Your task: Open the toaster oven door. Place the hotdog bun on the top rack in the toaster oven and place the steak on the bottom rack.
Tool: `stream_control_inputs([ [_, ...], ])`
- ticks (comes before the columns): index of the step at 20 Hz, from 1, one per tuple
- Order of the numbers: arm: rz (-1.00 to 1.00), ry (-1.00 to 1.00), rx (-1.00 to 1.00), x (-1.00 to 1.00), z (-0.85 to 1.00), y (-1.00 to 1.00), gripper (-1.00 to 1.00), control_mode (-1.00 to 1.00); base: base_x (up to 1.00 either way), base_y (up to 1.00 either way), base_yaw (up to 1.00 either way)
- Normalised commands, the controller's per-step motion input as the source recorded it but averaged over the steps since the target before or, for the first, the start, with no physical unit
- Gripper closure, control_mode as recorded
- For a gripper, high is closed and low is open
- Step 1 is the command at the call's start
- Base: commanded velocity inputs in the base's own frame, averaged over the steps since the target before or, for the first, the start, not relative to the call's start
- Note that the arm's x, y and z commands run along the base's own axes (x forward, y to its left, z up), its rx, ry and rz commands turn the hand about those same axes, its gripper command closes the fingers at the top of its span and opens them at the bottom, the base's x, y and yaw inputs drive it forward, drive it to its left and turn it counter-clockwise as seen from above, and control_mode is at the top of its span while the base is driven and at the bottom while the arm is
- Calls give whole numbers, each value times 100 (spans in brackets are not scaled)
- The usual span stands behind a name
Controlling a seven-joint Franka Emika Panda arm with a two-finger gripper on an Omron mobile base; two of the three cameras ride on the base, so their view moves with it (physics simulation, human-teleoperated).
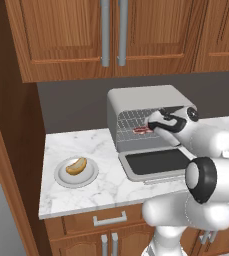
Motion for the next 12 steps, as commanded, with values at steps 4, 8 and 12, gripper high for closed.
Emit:
stream_control_inputs([
  [4, 0, 0, 1, 15, -7, 0, -100, -100, 0, 0, 0],
  [8, 0, 0, 0, 18, -7, 2, -100, -100, 0, 0, 0],
  [12, 0, 0, 0, 17, -6, 2, -100, -100, 0, 0, 0],
])
